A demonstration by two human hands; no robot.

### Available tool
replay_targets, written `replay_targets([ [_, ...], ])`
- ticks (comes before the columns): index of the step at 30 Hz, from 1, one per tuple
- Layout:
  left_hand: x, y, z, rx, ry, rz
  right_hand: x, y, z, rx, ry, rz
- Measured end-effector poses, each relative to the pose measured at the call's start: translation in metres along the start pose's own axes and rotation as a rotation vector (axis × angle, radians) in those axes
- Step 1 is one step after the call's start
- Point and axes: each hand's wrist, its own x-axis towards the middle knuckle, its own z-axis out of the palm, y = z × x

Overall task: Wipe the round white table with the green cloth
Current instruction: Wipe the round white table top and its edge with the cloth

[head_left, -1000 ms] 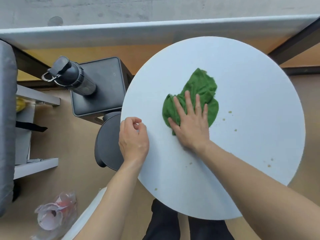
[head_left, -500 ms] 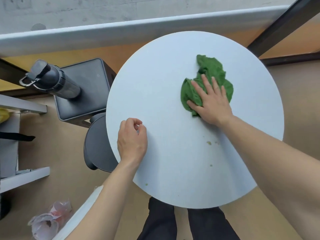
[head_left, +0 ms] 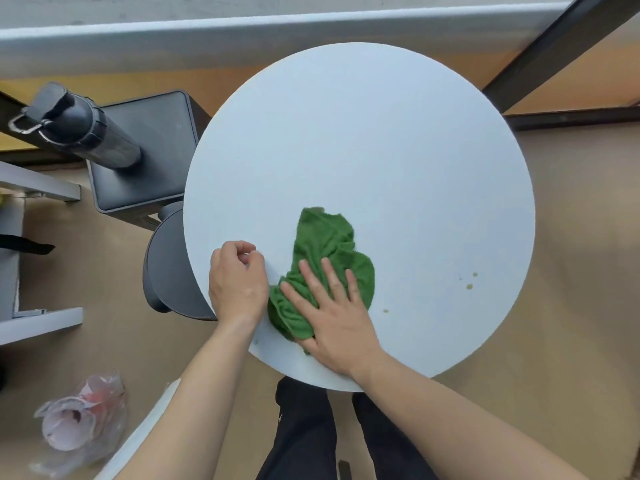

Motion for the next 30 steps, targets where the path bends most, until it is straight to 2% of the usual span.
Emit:
replay_targets([
  [2,-0.009,-0.003,0.005,0.037,-0.003,-0.008,-0.014,0.017,0.003,-0.051,-0.043,-0.166],
  [4,-0.02,-0.002,0.015,0.082,-0.03,0.001,-0.011,0.053,-0.007,-0.093,-0.036,-0.212],
  [9,-0.051,0.021,0.053,0.154,-0.094,0.153,0.021,0.169,-0.062,-0.039,0.032,0.18],
  [12,-0.069,0.044,0.08,0.141,-0.14,0.223,0.001,0.229,-0.076,0.027,0.043,0.39],
  [15,-0.083,0.061,0.099,0.114,-0.177,0.242,-0.051,0.235,-0.055,0.082,0.094,0.529],
  [18,-0.092,0.069,0.111,0.126,-0.201,0.261,-0.104,0.188,-0.014,0.092,0.104,0.602],
  [20,-0.094,0.069,0.113,0.143,-0.204,0.275,-0.125,0.141,0.009,0.091,0.085,0.55],
  [22,-0.094,0.067,0.111,0.154,-0.19,0.284,-0.131,0.098,0.025,0.094,0.058,0.396],
  [24,-0.091,0.065,0.108,0.151,-0.166,0.291,-0.117,0.085,0.025,0.084,0.047,0.207],
  [27,-0.082,0.066,0.103,0.131,-0.111,0.277,-0.061,0.119,-0.002,0.036,0.073,0.026],
  [30,-0.071,0.072,0.104,0.099,-0.066,0.244,0.003,0.178,-0.044,0.019,0.113,0.08],
])
